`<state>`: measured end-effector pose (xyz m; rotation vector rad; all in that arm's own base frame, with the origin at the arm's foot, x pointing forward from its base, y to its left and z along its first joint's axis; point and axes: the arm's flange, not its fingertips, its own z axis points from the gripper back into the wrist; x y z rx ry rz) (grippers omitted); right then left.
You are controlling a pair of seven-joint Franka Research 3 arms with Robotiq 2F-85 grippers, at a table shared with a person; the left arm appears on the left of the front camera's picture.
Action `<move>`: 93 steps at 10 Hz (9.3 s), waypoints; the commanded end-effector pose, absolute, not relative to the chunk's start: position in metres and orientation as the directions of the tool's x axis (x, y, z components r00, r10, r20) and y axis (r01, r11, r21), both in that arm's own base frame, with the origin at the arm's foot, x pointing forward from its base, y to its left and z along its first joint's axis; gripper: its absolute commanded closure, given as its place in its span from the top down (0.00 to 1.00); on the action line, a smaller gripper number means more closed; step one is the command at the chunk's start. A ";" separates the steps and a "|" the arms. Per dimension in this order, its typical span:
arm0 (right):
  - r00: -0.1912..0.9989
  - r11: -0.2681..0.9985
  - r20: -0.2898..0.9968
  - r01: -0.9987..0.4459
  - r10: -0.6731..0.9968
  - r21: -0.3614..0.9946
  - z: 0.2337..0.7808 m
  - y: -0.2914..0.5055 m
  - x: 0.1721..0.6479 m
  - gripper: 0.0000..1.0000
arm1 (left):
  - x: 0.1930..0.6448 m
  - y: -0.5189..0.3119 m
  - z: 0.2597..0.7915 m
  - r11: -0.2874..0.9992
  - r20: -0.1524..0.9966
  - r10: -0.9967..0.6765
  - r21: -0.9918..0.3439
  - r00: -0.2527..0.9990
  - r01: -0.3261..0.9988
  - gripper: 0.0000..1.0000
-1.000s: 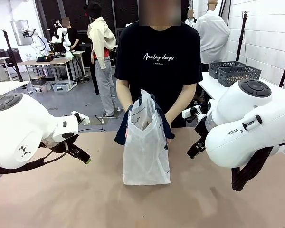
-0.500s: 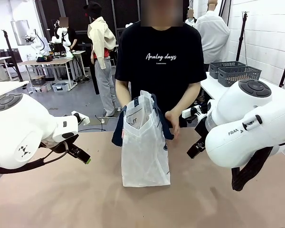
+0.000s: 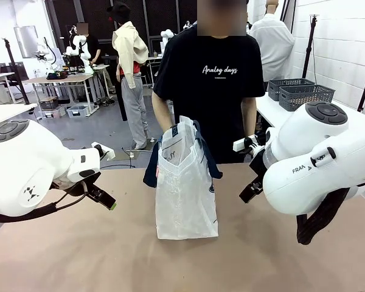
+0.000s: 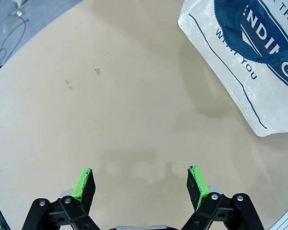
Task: Transfer purchased items from the store into the shopping bag.
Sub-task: Open the Reusable shopping bag in the center of the table.
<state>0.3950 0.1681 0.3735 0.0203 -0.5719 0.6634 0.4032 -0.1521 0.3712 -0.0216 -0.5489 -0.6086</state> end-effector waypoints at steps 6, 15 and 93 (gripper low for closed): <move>0.640 0.794 0.508 -0.587 0.576 -0.160 0.373 0.168 0.395 1.00 | 0.404 -0.151 0.371 0.826 0.496 -0.535 0.138 0.684 0.546 1.00; 0.640 0.794 0.508 -0.587 0.576 -0.160 0.373 0.168 0.395 1.00 | 0.404 -0.151 0.371 0.826 0.496 -0.535 0.138 0.684 0.546 1.00; 0.777 0.791 0.248 -0.609 0.578 0.065 0.538 0.242 0.462 0.00 | 0.392 -0.217 0.517 0.965 0.547 -0.106 -0.146 0.830 0.219 0.00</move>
